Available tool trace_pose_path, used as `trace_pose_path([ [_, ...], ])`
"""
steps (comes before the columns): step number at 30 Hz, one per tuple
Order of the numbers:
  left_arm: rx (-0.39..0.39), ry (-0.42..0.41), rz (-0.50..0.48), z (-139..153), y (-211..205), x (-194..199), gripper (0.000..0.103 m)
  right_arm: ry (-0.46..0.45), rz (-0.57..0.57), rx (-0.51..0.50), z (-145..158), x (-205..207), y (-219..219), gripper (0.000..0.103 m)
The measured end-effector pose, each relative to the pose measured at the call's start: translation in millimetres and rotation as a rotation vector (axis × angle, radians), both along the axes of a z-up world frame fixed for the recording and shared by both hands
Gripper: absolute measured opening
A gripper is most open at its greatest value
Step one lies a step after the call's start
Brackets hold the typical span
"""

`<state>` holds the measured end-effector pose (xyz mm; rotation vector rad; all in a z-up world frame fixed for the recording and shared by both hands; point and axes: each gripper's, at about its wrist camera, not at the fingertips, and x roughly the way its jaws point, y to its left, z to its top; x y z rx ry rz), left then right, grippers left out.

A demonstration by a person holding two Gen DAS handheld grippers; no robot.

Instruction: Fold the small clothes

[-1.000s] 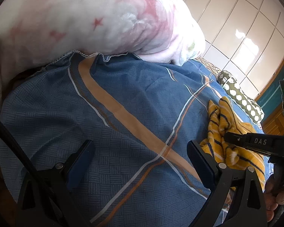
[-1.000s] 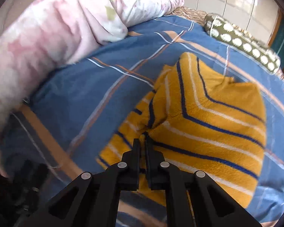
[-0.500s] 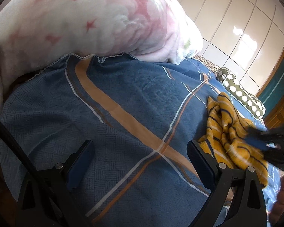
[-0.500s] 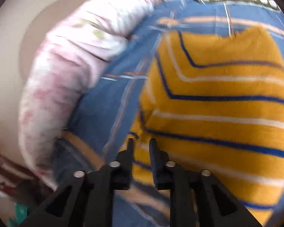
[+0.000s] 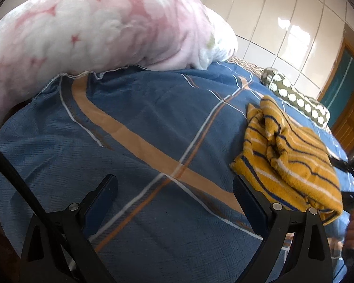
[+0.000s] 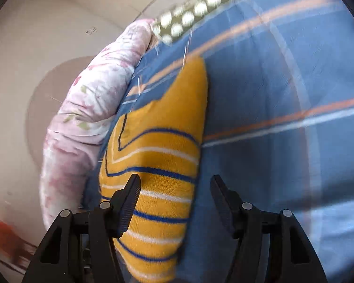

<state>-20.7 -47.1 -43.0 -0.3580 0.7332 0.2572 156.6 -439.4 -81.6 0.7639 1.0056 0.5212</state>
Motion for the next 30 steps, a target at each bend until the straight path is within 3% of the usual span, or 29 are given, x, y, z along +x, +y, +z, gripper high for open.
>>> trace_pose_path([
  [2,0.022,0.0,-0.005,-1,-4,1,0.097,0.023,0.013,0.046,-14,10,15,0.072],
  [4,0.047,0.003,-0.014,-3,-9,2,0.097,0.029,-0.013,0.039,-17,14,24,0.067],
  [5,0.058,0.008,-0.021,-4,-11,3,0.097,0.043,-0.022,0.024,-15,16,28,0.051],
  [6,0.07,0.013,-0.028,-5,-14,3,0.097,0.05,-0.028,0.012,-11,16,28,0.043],
  [9,0.084,0.013,-0.042,-5,-17,3,0.097,-0.053,-0.007,-0.059,30,4,29,0.037],
  [11,0.081,0.008,-0.048,-3,-18,3,0.097,-0.12,-0.01,-0.063,55,-10,14,0.037],
  [14,0.059,0.008,-0.053,-4,-17,4,0.097,-0.135,-0.039,-0.084,65,-18,-9,0.038],
  [18,0.047,0.028,-0.058,-6,-16,9,0.097,0.0,-0.054,-0.308,29,-17,-18,0.055],
  [19,0.056,0.033,-0.06,-7,-17,9,0.097,0.028,-0.068,-0.337,18,-19,-20,0.058],
  [21,0.08,0.049,-0.062,-8,-19,10,0.097,0.012,-0.104,-0.296,18,-26,-29,0.06],
  [23,0.089,0.063,-0.058,-10,-19,11,0.097,-0.016,-0.143,-0.299,30,-33,-33,0.06],
  [28,0.076,0.063,-0.053,-10,-15,9,0.097,-0.219,-0.262,-0.52,87,-58,-17,0.06],
  [29,0.074,0.063,-0.053,-10,-15,9,0.097,-0.256,-0.25,-0.536,95,-60,-9,0.052],
  [30,0.073,0.062,-0.053,-10,-16,8,0.097,-0.273,-0.221,-0.533,100,-58,1,0.036],
])
